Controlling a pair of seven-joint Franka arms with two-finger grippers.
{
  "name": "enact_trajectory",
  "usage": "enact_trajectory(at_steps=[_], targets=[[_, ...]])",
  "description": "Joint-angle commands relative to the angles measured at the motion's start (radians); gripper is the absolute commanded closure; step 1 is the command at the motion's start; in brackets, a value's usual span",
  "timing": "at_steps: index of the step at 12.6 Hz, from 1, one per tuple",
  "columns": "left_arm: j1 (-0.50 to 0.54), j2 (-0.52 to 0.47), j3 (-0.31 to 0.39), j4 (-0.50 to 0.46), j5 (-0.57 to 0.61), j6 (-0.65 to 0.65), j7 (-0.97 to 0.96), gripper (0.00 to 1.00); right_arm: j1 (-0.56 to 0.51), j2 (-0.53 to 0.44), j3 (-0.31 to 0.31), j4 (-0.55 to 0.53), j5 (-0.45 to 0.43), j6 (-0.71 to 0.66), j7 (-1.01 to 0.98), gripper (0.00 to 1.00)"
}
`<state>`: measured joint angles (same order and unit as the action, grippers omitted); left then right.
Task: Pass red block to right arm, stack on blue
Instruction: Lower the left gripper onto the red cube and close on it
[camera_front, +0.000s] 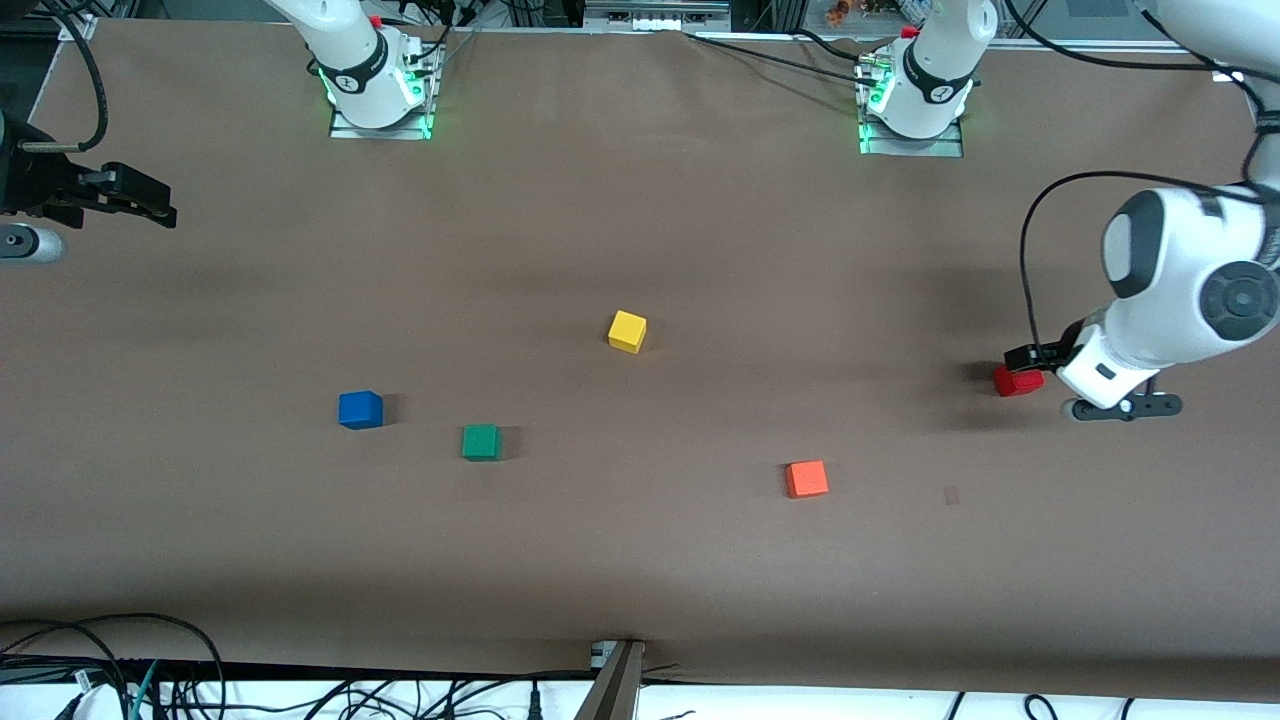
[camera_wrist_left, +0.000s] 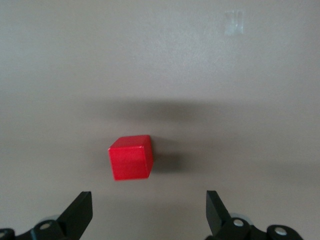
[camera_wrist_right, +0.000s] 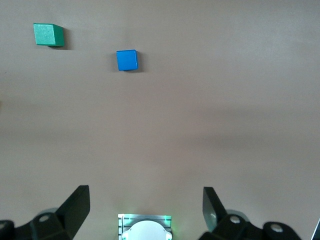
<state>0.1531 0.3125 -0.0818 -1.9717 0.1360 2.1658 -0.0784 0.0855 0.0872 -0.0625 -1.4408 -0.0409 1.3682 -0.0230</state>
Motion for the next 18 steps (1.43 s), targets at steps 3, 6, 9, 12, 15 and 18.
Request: enact_trajectory(at_steps=[3, 6, 9, 12, 15, 18], targets=[[0.060, 0.054, -0.007, -0.138, 0.019, 0.241, 0.057, 0.00, 0.002, -0.007, 0.010, -0.006, -0.005, 0.002, -0.014, 0.00], [0.091, 0.112, -0.009, -0.128, 0.017, 0.279, 0.083, 0.00, -0.001, -0.009, 0.010, -0.007, 0.012, 0.002, -0.014, 0.00], [0.092, 0.129, -0.009, -0.131, 0.017, 0.284, 0.083, 0.00, -0.006, -0.009, 0.007, -0.006, 0.021, 0.002, -0.015, 0.00], [0.103, 0.158, -0.009, -0.122, 0.016, 0.286, 0.081, 0.00, -0.006, -0.009, 0.007, -0.006, 0.022, 0.002, -0.015, 0.00], [0.103, 0.165, -0.009, -0.113, 0.005, 0.287, 0.071, 0.00, -0.006, -0.007, 0.007, -0.007, 0.022, 0.003, -0.015, 0.00], [0.126, 0.192, -0.010, -0.076, -0.009, 0.287, 0.048, 0.04, -0.006, -0.009, 0.007, -0.006, 0.022, 0.003, -0.015, 0.00]])
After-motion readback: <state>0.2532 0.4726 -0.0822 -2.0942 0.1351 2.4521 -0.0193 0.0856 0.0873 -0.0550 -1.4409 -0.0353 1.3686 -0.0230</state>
